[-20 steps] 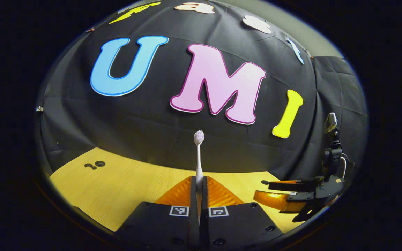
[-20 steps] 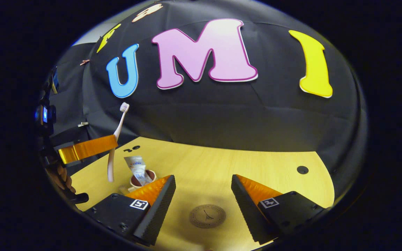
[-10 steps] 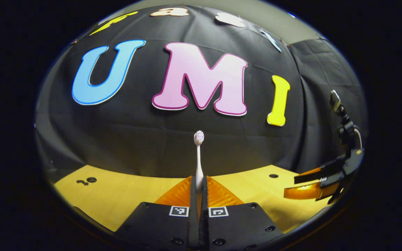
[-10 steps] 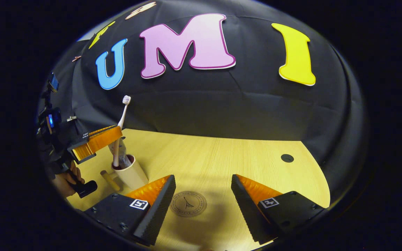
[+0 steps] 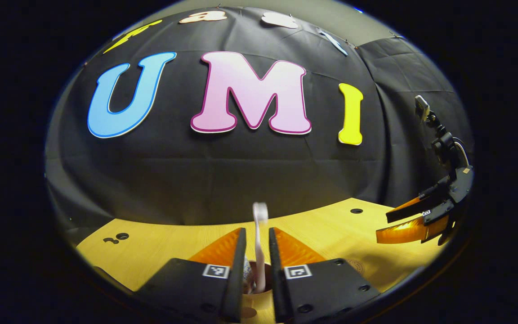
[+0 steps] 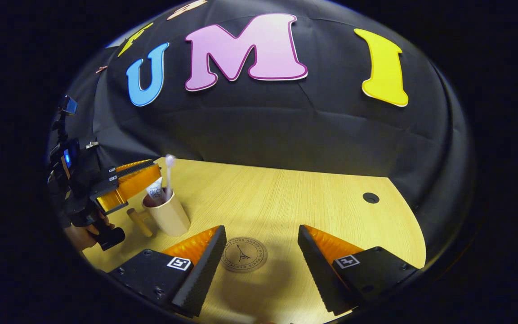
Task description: Put the toothbrush and toothpaste on the desktop into the cup, then pick up the cup and place it on the coaster on the desktop.
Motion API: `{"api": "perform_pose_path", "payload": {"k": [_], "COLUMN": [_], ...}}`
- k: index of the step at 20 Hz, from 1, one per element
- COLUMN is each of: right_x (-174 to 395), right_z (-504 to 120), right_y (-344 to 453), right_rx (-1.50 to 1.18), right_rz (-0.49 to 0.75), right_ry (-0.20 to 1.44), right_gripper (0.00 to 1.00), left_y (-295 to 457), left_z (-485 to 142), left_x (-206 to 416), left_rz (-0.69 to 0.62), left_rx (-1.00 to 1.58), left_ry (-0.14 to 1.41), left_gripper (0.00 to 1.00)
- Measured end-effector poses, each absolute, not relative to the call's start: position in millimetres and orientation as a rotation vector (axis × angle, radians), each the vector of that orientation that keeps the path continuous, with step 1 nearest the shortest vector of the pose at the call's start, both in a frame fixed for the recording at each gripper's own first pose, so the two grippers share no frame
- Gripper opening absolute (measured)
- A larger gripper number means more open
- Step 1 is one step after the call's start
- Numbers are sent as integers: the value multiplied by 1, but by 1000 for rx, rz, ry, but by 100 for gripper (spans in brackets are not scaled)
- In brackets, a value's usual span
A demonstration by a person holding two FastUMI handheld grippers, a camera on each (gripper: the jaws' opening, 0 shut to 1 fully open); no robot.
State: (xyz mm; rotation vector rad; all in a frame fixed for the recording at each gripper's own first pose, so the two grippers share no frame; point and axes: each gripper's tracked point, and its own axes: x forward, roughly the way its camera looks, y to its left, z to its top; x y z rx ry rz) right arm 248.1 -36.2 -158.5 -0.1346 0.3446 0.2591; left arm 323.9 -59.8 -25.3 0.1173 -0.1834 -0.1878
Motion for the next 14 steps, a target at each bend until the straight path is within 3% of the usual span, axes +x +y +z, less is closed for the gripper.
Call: {"api": "perform_pose_path", "payload": {"k": [1,6,7,14], "right_x": [248,246,245,241], "right_z": [-159,-154,-153,-146], "right_y": [-36,-38,-40,-54], "right_rx": [-132,-131,-130,-108], "right_rz": [258,245,242,221], "right_ry": [346,342,341,341], "right_gripper": [98,98,98,98], "left_y": [-61,-63,-60,-38], "left_z": [-28,-30,-29,-28], "left_x": [322,308,305,275], "left_rz": [-190,-175,-174,-150], "left_rx": [116,117,117,105], "left_ry": [-179,-149,-145,-14], "left_gripper": [49,84,95,98]}}
